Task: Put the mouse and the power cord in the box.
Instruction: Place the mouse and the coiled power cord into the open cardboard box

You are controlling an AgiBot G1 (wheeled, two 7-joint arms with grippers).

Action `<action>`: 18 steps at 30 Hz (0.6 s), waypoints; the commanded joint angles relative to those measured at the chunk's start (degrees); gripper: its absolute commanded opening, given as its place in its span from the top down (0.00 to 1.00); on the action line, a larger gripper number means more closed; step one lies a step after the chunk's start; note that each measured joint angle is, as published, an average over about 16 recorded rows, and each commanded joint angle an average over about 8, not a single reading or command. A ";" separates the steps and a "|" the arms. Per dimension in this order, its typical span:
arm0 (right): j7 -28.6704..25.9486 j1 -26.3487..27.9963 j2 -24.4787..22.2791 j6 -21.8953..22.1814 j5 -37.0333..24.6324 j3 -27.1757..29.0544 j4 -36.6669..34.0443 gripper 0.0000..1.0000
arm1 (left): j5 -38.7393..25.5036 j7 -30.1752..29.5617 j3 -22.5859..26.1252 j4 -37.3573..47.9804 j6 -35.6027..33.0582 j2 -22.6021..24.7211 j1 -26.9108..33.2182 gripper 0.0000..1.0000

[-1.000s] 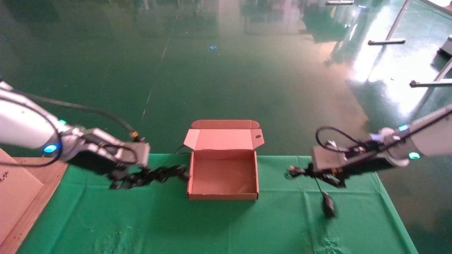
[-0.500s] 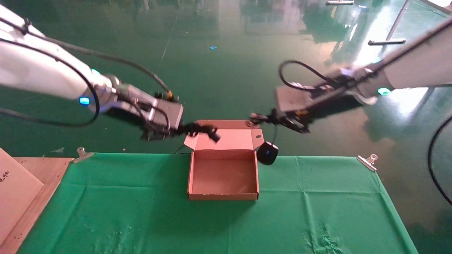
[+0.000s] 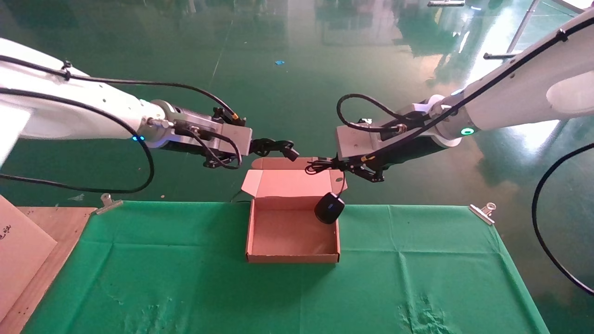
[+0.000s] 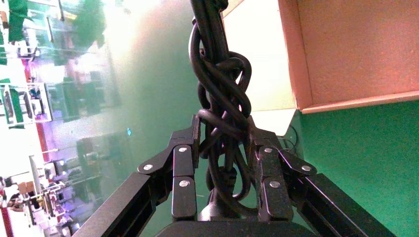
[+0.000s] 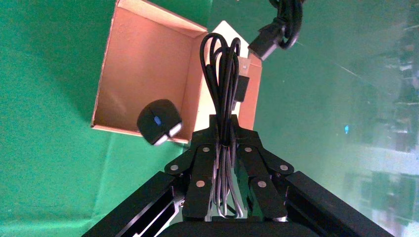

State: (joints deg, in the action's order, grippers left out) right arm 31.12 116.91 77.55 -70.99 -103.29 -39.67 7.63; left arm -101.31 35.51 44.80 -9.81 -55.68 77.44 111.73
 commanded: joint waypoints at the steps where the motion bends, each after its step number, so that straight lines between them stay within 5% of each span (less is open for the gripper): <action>1: -0.31 -0.31 0.01 0.45 0.08 -0.18 0.38 1.00 | 0.44 0.20 -0.10 -0.04 0.89 0.01 -0.48 1.00; 18: 1.86 1.04 -1.80 -2.69 1.70 -0.75 -1.45 1.00 | 16.97 13.53 -3.15 -10.05 16.73 0.99 -20.63 1.00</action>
State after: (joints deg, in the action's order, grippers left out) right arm 33.03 117.71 75.84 -73.45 -101.58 -40.36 6.19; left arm -86.18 49.04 42.86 -19.24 -37.98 78.43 91.73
